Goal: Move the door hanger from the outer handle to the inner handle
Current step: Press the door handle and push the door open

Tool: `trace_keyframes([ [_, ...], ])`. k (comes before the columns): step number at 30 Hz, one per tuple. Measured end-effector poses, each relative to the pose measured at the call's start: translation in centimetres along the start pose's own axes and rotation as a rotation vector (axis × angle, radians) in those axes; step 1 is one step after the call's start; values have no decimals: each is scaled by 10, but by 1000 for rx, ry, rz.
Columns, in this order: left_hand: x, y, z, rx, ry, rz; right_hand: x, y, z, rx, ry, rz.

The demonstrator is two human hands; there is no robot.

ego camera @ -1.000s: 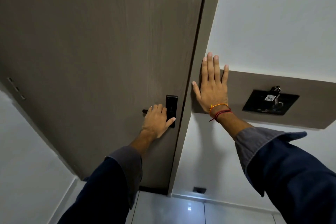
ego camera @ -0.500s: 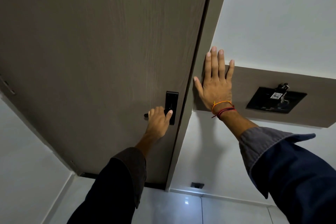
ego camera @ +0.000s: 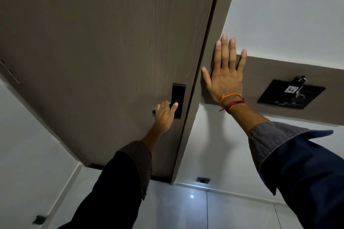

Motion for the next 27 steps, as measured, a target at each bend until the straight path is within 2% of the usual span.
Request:
trace_keyframes([
  [4, 12, 4, -9, 28, 150, 63, 0, 0, 1, -9, -2, 4],
  [21, 25, 59, 11, 62, -26, -52, 3, 5, 20, 117, -14, 31],
  [23, 27, 66, 18, 27, -92, -77, 4, 7, 22, 139, -37, 34],
  [27, 20, 81, 34, -52, -388, -203, 4, 11, 27, 190, -65, 7],
])
Point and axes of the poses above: each hand's wrist, its own y-axis away from the middle knuckle, its own z-axis out of the back of the hand, x = y × z, the point moved 9 cm from there along -y, towards the middle knuckle, and after that the axes turned 8 degrees about z, right-handed, at the moved point
